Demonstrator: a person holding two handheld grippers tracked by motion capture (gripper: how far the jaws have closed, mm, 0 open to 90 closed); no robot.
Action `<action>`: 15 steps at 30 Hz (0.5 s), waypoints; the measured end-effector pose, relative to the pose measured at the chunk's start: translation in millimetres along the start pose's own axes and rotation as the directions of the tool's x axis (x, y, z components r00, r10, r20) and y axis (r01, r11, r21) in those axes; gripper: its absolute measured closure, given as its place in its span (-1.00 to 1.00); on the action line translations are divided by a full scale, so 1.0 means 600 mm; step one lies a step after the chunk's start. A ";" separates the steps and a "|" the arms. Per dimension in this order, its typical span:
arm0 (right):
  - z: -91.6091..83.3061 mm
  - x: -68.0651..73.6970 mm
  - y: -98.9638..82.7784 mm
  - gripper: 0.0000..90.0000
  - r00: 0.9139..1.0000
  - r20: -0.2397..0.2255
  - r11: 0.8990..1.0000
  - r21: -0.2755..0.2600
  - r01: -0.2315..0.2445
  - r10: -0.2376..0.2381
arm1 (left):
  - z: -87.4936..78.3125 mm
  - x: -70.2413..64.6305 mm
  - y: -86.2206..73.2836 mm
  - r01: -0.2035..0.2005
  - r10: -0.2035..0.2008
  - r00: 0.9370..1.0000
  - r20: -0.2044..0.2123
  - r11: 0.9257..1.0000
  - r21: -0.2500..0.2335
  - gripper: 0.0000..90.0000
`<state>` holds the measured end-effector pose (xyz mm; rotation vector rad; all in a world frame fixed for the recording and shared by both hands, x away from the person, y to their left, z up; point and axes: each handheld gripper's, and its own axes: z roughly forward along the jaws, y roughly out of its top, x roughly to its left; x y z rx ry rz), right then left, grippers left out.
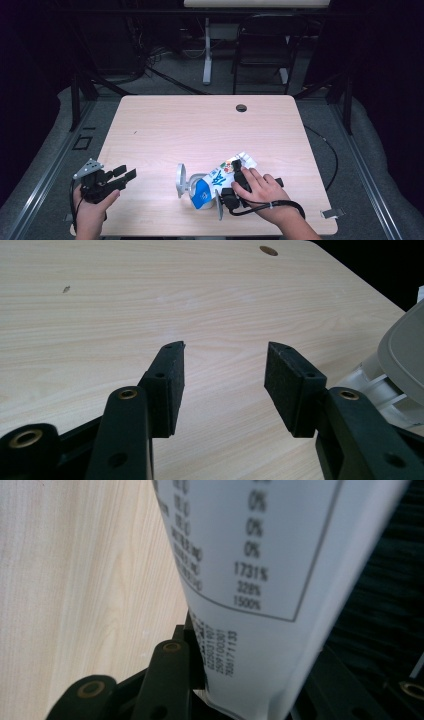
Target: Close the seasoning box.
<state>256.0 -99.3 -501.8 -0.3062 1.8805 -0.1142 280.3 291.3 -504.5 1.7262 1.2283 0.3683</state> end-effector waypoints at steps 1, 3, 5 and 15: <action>0.000 0.001 -0.001 0.57 1.000 -0.004 1.000 -0.007 -0.011 0.011 | 0.000 0.000 0.000 0.000 0.000 1.000 -0.001 1.000 -0.003 0.13; 0.000 0.003 -0.001 0.57 1.000 -0.006 1.000 -0.010 -0.022 0.022 | 0.000 0.000 0.000 0.001 -0.001 1.000 -0.001 1.000 -0.003 0.13; -0.001 0.004 -0.001 0.57 1.000 -0.002 1.000 -0.005 -0.027 0.027 | 0.000 0.000 0.000 0.001 -0.001 1.000 -0.002 1.000 -0.002 0.13; -0.002 0.012 -0.003 0.57 0.995 -0.007 0.995 -0.016 -0.101 0.101 | -0.003 0.001 -0.001 0.004 -0.004 1.000 -0.004 1.000 -0.003 0.13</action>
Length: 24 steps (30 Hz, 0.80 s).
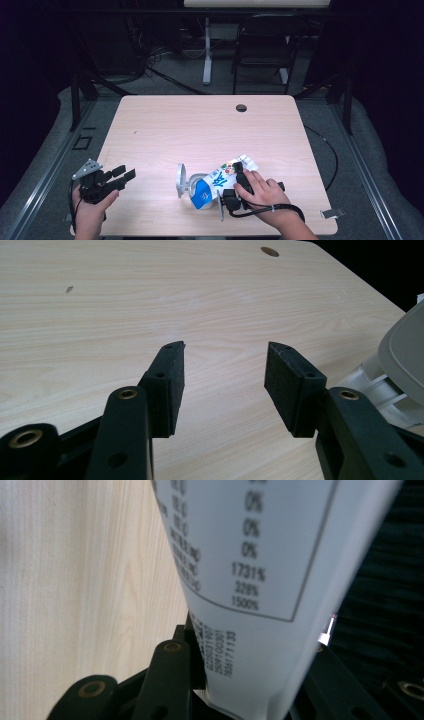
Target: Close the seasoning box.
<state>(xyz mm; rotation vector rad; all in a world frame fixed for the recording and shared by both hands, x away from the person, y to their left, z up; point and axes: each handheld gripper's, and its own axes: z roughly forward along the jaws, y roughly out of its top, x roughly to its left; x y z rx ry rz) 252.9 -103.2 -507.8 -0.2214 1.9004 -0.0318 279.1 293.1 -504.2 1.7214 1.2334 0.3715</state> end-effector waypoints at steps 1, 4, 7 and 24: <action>-0.001 0.001 0.000 0.58 1.000 0.000 1.000 0.006 -0.004 0.003 | 0.000 0.000 0.000 0.000 0.000 1.000 0.000 1.000 0.000 0.13; -0.001 0.003 -0.001 0.58 1.000 -0.002 1.000 -0.003 -0.028 0.028 | 0.001 0.001 0.000 0.002 -0.002 1.000 -0.001 1.000 -0.001 0.13; -0.001 0.005 -0.002 0.58 0.999 -0.005 0.999 -0.008 -0.052 0.052 | 0.002 0.001 0.000 0.000 0.000 1.000 0.000 1.000 0.005 0.13; -0.003 0.007 0.000 0.59 0.977 -0.059 0.976 -0.061 -0.210 0.207 | 0.004 0.004 -0.003 0.011 -0.011 1.000 -0.004 1.000 0.006 0.13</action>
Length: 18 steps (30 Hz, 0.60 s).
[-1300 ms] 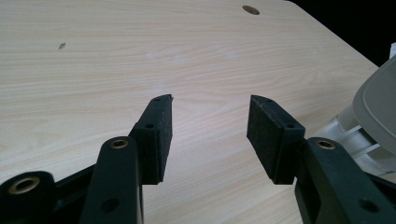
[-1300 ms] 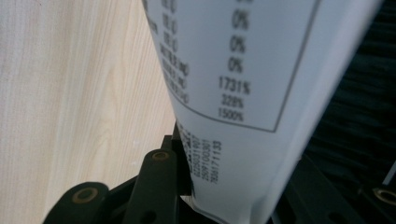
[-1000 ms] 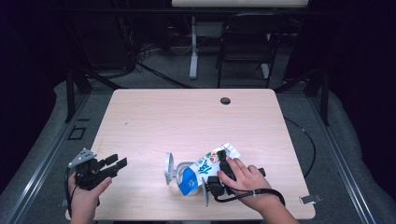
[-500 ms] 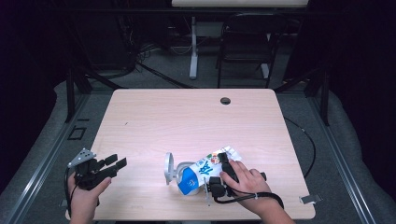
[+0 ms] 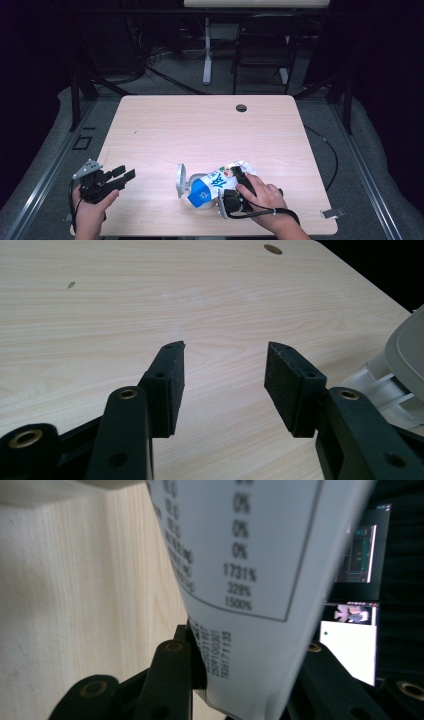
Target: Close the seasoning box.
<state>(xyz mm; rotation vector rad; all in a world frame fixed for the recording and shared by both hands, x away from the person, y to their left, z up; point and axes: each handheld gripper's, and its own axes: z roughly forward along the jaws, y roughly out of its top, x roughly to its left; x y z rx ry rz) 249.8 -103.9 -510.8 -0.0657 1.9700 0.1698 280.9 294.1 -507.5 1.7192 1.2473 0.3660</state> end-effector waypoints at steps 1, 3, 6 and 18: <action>0.000 0.000 -0.001 0.59 1.000 -0.007 1.000 -0.012 -0.028 0.027 | 0.001 0.000 0.000 0.003 -0.003 1.000 0.000 1.000 0.001 0.13; 0.000 -0.001 -0.003 0.59 0.999 -0.015 0.999 -0.013 -0.047 0.047 | 0.002 0.001 -0.001 0.005 -0.005 1.000 -0.001 1.000 0.003 0.13; 0.003 0.000 -0.006 0.59 0.997 -0.027 0.997 -0.026 -0.078 0.077 | 0.002 0.001 -0.001 0.008 -0.008 1.000 -0.001 1.000 0.004 0.13; 0.012 0.011 -0.018 0.59 0.964 -0.111 0.967 -0.049 -0.249 0.243 | 0.007 -0.002 0.009 0.018 -0.018 1.000 0.010 1.000 -0.008 0.13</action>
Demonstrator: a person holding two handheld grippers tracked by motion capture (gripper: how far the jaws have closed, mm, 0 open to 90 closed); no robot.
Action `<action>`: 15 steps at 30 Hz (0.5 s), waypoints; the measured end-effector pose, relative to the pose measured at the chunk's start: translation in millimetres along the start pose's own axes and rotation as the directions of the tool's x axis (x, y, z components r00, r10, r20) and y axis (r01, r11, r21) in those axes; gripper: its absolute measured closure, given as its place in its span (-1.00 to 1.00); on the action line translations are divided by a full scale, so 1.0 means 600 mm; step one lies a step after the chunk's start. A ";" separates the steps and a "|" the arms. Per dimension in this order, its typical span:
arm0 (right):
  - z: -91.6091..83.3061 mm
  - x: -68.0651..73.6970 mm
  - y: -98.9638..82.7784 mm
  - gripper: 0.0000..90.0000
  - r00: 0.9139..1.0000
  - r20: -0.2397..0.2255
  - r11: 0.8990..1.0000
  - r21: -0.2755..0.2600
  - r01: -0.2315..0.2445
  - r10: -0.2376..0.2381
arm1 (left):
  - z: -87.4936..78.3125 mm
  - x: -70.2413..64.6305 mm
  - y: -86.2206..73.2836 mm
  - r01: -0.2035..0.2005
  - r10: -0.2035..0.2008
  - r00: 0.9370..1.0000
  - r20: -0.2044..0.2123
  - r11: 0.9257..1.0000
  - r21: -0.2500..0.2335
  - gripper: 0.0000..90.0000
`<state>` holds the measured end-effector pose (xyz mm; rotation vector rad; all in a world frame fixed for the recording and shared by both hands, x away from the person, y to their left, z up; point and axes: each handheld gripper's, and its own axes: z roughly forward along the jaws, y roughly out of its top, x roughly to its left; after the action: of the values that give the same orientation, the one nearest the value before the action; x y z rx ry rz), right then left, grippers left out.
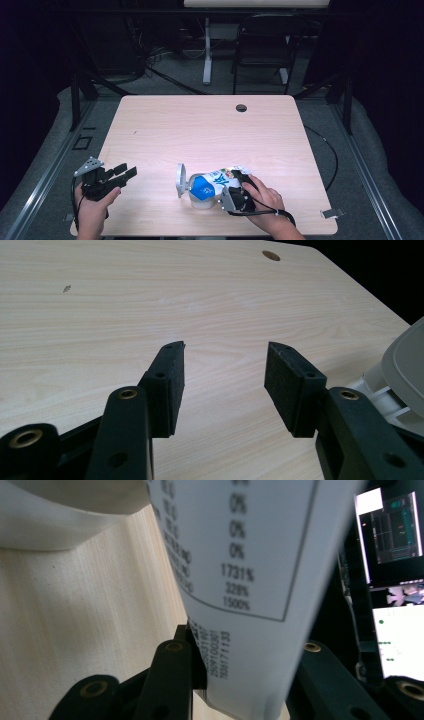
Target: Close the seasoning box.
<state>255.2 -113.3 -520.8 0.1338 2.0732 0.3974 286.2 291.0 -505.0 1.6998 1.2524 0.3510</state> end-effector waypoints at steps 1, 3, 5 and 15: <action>0.001 0.000 -0.002 0.59 1.000 -0.002 1.000 -0.006 -0.011 0.011 | 0.000 0.000 0.001 0.003 -0.003 1.000 -0.003 1.000 -0.008 0.13; 0.002 -0.001 -0.002 0.59 1.000 -0.011 1.000 -0.008 -0.025 0.025 | -0.001 0.000 0.002 0.007 -0.007 1.000 -0.004 1.000 -0.010 0.13; 0.004 0.000 -0.004 0.59 0.999 -0.017 0.999 -0.029 -0.046 0.046 | -0.001 0.000 0.002 0.007 -0.007 1.000 -0.005 1.000 -0.011 0.13; 0.005 0.002 -0.003 0.59 0.995 -0.028 0.994 -0.037 -0.100 0.099 | -0.008 0.002 -0.002 0.006 -0.006 1.000 -0.014 1.000 -0.014 0.13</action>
<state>257.1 -113.9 -523.7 0.2114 2.0887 0.5018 282.9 294.6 -503.9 1.6842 1.2624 0.3670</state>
